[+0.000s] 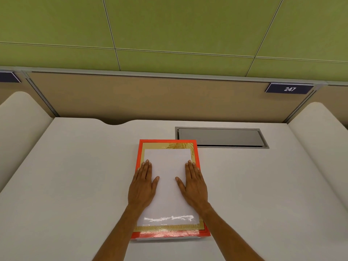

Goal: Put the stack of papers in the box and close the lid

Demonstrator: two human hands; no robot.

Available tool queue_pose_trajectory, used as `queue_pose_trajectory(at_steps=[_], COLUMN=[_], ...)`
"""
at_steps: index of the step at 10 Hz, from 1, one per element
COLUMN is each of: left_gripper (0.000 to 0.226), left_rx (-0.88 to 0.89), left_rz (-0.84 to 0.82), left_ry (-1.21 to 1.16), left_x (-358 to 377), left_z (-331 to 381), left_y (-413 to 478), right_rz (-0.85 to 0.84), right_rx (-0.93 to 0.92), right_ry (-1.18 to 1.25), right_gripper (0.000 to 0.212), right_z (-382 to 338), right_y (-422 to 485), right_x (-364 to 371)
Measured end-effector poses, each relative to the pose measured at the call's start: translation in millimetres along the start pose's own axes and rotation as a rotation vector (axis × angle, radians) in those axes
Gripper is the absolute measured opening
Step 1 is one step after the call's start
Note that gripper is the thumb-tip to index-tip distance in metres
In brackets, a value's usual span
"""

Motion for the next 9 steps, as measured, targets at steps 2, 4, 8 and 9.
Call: queue_pose_trajectory(at_steps=[2, 4, 8, 9], left_gripper=[0.079, 0.082, 0.098, 0.097], left_rx=[-0.006, -0.002, -0.021, -0.032], left_rz=[0.004, -0.003, 0.010, 0.011], left_ry=[0.041, 0.008, -0.126, -0.132], left_x=[1.1, -1.1, -10.6, -5.7], left_z=[-0.3, 1.4, 17.6, 17.7], left_y=[0.3, -1.9, -5.3, -3.0], right_rz=[-0.005, -0.002, 0.010, -0.003], right_rx=[0.009, 0.005, 0.013, 0.015], right_ry=[-0.029, -0.030, 0.023, 0.024], right_gripper=[0.079, 0.078, 0.077, 0.077], right_z=[2.2, -0.7, 3.8, 7.2], right_y=[-0.6, -2.1, -5.3, -4.2], right_x=[2.1, -1.0, -20.4, -19.2])
Point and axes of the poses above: each hand's wrist, its own y-axis towards the middle knuckle, its own x-axis out of the palm, z = x × y, the point moved 8 cm from there along y, towards the middle knuckle, and after that the axes turned 6 degrees about y, right-handed, at the moved point
